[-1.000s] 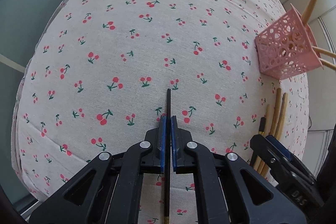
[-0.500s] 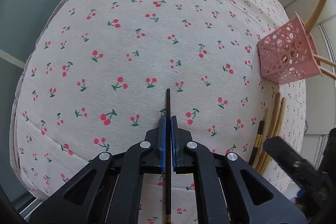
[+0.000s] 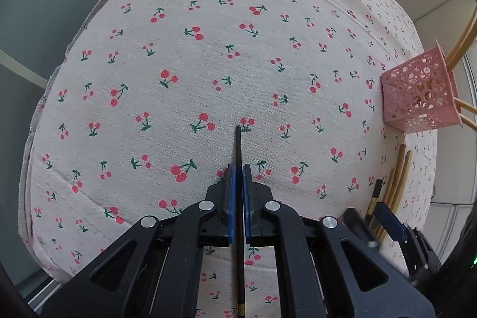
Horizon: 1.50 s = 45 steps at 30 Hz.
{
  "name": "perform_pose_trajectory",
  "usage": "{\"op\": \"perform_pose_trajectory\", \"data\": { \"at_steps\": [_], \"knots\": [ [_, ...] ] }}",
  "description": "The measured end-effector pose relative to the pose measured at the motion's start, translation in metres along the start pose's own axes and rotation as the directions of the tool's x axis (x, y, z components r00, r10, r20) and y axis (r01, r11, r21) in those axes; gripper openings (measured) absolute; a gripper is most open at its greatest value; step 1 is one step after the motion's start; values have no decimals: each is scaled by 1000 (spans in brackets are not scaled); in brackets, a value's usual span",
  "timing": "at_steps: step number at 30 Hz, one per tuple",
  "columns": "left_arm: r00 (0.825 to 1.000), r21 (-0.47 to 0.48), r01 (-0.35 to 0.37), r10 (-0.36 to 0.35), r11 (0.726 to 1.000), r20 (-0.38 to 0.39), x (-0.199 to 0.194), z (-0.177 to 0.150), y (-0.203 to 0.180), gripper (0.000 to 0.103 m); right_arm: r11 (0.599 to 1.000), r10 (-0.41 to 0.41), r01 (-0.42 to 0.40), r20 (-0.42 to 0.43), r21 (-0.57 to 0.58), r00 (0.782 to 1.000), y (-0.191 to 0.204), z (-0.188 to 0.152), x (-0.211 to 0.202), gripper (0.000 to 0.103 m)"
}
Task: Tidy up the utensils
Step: 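Grasp the gold-banded black chopstick with the right gripper while the left holds its chopstick, then lift both black chopsticks and carry them over the pink holder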
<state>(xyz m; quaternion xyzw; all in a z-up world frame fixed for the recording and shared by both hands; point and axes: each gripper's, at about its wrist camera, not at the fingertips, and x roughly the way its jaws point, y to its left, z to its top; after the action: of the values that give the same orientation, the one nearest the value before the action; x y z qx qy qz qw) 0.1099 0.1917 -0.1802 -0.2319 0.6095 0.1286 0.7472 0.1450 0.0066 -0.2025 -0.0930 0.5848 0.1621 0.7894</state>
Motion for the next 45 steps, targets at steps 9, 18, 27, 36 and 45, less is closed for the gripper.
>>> {"op": "perform_pose_trajectory", "data": {
  "at_steps": [9,18,27,36,45],
  "knots": [
    [999,47,-47,46,998,24,1,-5,-13,6,998,59,-59,12,34,998,-24,0,-5,7],
    [990,101,-80,67,992,123,-2,-16,-32,4,976,164,-179,121,127,979,-56,-16,-41,7],
    [957,134,-17,-23,991,289,-49,-25,-56,4,958,177,-239,329,159,928,-97,-24,-115,7],
    [876,215,28,-128,976,464,-118,-44,-71,4,940,189,-298,470,168,862,-115,-38,-174,7],
    [826,266,49,-189,963,531,-161,-58,-86,4,910,214,-364,530,197,820,-138,-46,-205,7]
  ]
}}
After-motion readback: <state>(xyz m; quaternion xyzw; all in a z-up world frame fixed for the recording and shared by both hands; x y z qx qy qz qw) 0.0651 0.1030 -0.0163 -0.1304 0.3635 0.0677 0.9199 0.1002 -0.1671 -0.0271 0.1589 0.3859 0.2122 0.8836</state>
